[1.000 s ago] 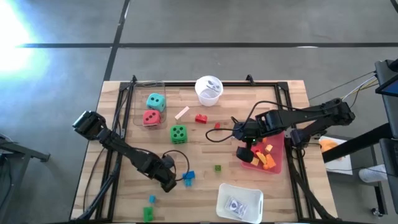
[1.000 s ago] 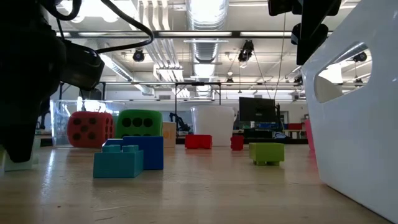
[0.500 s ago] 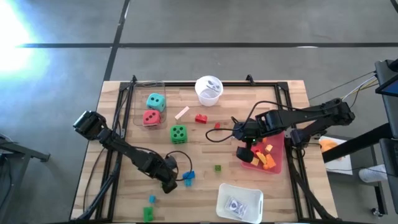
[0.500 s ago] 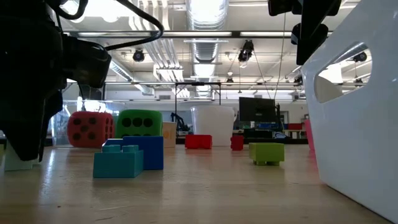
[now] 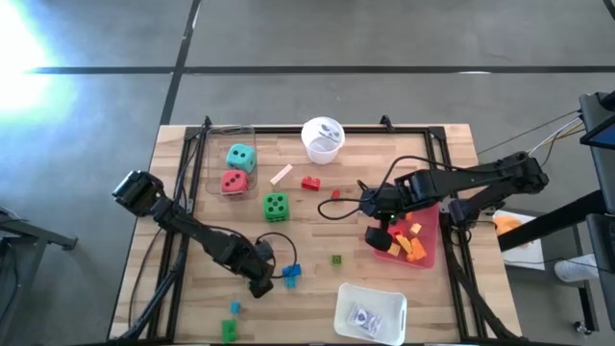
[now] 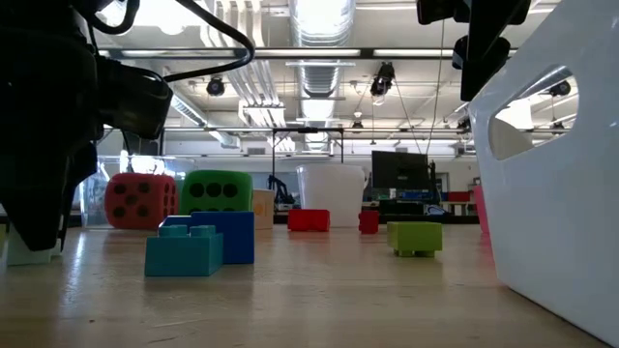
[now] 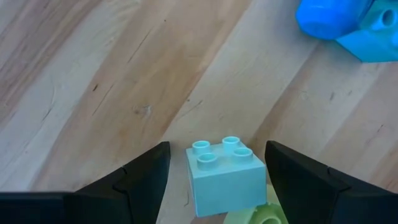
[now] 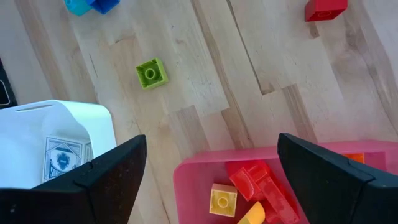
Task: Pick & Place Toys
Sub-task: Put the light blue game piece into the pink bin
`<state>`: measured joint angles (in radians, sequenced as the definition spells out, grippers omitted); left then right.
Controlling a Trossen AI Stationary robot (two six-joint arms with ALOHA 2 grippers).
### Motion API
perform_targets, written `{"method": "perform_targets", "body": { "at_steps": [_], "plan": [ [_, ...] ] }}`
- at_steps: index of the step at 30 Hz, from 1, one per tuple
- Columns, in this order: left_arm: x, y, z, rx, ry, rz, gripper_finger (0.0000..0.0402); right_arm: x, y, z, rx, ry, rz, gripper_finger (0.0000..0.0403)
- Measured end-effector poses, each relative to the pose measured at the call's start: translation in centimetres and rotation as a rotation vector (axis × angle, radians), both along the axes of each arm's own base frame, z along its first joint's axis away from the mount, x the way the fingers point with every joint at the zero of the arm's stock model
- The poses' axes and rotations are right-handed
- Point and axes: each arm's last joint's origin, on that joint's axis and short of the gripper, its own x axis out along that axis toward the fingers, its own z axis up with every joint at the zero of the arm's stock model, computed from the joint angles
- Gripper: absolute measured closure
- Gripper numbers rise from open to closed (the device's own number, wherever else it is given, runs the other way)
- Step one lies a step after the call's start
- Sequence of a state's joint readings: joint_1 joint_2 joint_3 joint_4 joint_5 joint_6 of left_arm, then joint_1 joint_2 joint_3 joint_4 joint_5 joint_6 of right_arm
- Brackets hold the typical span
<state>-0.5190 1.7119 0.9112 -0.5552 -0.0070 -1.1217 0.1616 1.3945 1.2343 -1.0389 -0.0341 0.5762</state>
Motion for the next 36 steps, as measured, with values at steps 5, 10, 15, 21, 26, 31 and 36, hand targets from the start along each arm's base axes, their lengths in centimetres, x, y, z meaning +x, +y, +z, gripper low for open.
{"method": "perform_targets", "body": {
  "at_steps": [5, 10, 15, 21, 26, 31, 36],
  "plan": [
    [-0.01, 0.00, -0.02, -0.006, 0.003, -0.020, 0.0132, 0.00, 0.00, 0.00, 0.000, 0.000, 0.000, 0.0049],
    [-0.01, 0.00, -0.02, -0.015, 0.008, -0.029, 0.0142, 0.00, 0.00, 0.00, 0.000, 0.000, 0.000, 0.0049],
    [-0.07, 0.04, -0.07, -0.015, 0.014, -0.029, 0.0177, 0.00, 0.00, 0.00, 0.000, 0.000, 0.001, 0.0049],
    [-0.10, -0.01, -0.07, -0.032, 0.022, -0.058, 0.0217, 0.00, 0.00, 0.00, 0.000, 0.000, 0.001, 0.0049],
    [0.04, -0.23, 0.01, -0.065, 0.014, -0.072, 0.0256, 0.01, -0.01, -0.01, 0.000, 0.000, 0.000, 0.0049],
    [0.03, -0.18, 0.01, -0.065, 0.017, -0.070, 0.0263, 0.02, -0.01, -0.01, 0.000, 0.000, 0.000, 0.0049],
    [0.05, -0.01, 0.04, -0.054, 0.018, -0.058, 0.0263, 0.05, 0.00, 0.01, 0.000, -0.004, 0.000, 0.0049]
  ]
}}
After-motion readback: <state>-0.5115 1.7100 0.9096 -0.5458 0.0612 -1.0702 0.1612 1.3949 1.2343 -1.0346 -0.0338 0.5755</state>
